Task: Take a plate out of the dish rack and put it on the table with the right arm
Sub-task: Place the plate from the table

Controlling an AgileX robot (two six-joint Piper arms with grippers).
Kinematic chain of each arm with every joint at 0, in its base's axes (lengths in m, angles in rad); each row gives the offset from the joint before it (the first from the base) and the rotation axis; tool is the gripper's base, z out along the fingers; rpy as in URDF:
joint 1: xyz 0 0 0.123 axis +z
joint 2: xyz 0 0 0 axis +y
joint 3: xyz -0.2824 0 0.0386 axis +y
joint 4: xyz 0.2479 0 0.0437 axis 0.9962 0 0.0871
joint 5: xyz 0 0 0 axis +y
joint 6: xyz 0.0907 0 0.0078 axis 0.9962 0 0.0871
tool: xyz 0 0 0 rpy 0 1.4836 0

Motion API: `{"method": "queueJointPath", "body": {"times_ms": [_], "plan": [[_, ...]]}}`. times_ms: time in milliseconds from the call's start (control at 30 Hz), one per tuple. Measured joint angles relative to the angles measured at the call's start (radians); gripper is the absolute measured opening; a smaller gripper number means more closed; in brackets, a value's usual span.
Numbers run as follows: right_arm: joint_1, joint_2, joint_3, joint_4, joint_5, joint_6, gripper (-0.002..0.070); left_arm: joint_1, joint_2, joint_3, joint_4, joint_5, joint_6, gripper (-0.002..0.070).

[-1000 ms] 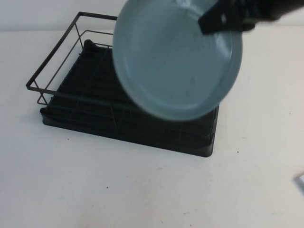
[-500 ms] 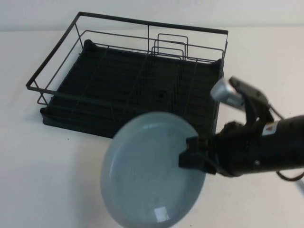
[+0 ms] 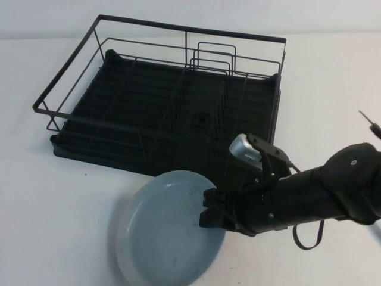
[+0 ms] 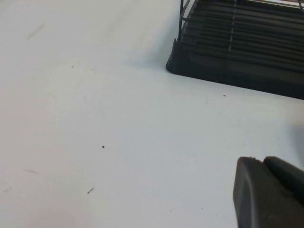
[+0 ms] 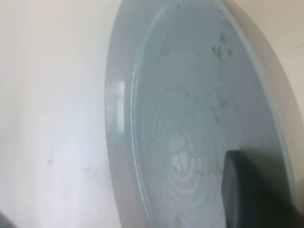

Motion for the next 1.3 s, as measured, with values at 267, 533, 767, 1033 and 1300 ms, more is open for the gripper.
{"method": "queueJointPath", "body": {"times_ms": [267,533,767,1033,1300], "plan": [[0.000,0.063,0.000,0.028,-0.025,-0.024,0.0092,0.000,0.000,0.000,0.000,0.000,0.000,-0.0004],[0.000,0.100,0.000,0.016,-0.120,-0.028,0.0261,0.000,0.000,0.000,0.000,0.000,0.000,-0.0004],[0.000,0.102,0.000,-0.056,-0.189,-0.028,0.0336,0.000,0.000,0.000,0.000,0.000,0.000,-0.0004],[0.000,0.045,0.000,-0.228,-0.210,0.036,0.0342,0.000,0.000,0.000,0.000,0.000,0.000,-0.0004],[0.000,-0.139,0.000,-0.427,-0.087,0.150,0.0221,0.000,0.000,0.000,0.000,0.000,0.000,-0.0004]]}}
